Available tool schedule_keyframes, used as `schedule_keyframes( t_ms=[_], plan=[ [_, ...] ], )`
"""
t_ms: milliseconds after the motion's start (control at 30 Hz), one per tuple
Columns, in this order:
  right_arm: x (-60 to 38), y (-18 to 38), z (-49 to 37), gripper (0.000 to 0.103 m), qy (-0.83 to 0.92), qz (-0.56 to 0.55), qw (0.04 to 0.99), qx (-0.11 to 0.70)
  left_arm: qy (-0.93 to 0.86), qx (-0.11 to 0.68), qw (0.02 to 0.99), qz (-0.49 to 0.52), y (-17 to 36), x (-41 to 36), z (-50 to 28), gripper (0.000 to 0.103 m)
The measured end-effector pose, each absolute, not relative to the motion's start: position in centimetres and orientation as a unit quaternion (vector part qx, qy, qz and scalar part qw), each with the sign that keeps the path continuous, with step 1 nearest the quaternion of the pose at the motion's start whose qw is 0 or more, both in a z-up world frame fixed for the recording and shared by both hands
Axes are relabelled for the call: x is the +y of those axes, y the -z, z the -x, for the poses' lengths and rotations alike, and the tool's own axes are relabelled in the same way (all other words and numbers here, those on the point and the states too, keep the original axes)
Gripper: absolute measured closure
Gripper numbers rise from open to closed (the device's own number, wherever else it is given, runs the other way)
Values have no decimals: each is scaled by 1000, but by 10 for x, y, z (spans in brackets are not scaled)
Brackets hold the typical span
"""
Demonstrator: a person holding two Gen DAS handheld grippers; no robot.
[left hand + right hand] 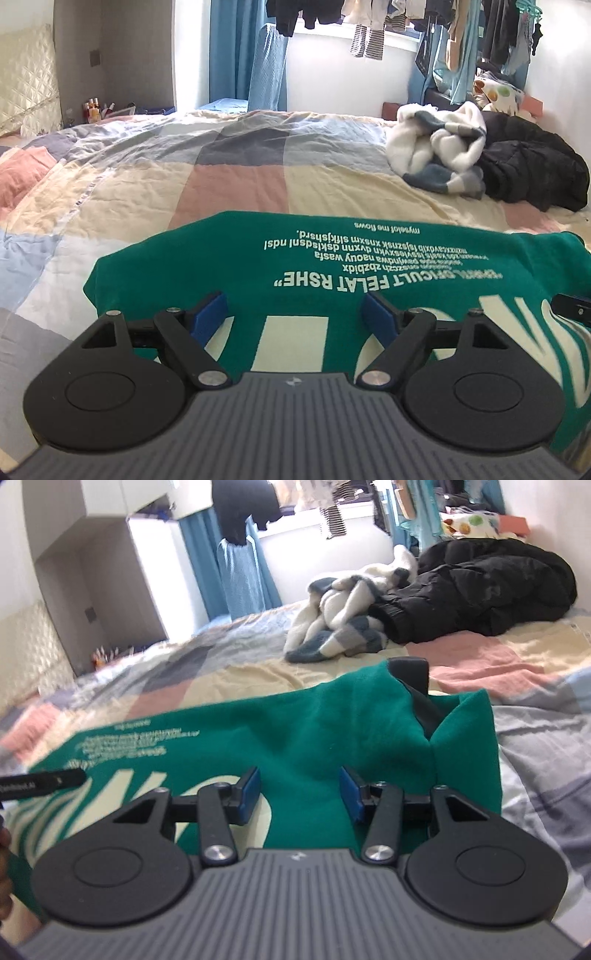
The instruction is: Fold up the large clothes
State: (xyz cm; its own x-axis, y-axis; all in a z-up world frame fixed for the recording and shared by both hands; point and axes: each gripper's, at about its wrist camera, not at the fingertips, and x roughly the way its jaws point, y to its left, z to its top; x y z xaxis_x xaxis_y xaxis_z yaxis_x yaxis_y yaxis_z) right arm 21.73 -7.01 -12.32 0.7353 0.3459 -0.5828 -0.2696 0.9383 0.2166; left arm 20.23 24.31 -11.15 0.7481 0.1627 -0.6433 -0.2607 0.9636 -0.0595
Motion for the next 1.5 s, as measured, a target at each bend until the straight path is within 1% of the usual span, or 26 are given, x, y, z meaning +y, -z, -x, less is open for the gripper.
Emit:
schedule_keyframes(
  t_ms=[100, 233, 433, 567, 733, 800, 900, 1033, 1133, 1167, 1200, 1267, 1300, 1400, 1500],
  plan=[
    [-67, 132, -228, 53, -172, -48, 924, 338, -113, 344, 929, 80, 121, 251, -206, 15],
    [-67, 141, -235, 53, -175, -53, 923, 338, -113, 353, 925, 90, 127, 257, -211, 12],
    [-65, 140, -231, 53, -169, -54, 927, 329, -120, 349, 925, 86, 125, 254, -208, 12],
    [-68, 123, -219, 53, -147, -71, 931, 325, -125, 333, 931, 79, 115, 246, -191, 12],
    [-84, 98, -181, 52, -147, -122, 935, 299, -112, 310, 940, 90, 99, 235, -158, 12],
    [-91, 92, -169, 49, -142, -149, 932, 299, -115, 293, 945, 87, 91, 227, -142, 12],
    [-97, 91, -156, 49, -149, -194, 916, 318, -116, 276, 950, 94, 83, 215, -121, 12],
    [-102, 101, -133, 48, -158, -260, 888, 344, -92, 278, 949, 117, 80, 204, -96, 12],
    [-103, 116, -120, 40, -158, -297, 865, 372, -82, 282, 946, 139, 85, 198, -79, 12],
    [-104, 121, -119, 31, -158, -314, 856, 378, -77, 284, 944, 149, 87, 197, -76, 12],
    [-104, 126, -117, 15, -160, -332, 847, 384, -73, 286, 942, 160, 89, 196, -73, 12],
    [-106, 136, -119, 3, -160, -371, 826, 393, -63, 296, 936, 180, 94, 195, -70, 12],
    [-107, 141, -121, 0, -159, -390, 815, 398, -59, 303, 932, 189, 98, 193, -71, 12],
    [-109, 162, -130, 0, -155, -439, 777, 423, -46, 315, 922, 220, 108, 193, -74, 12],
    [-111, 187, -139, 0, -153, -507, 731, 430, -20, 315, 910, 270, 118, 197, -77, 8]
  ],
)
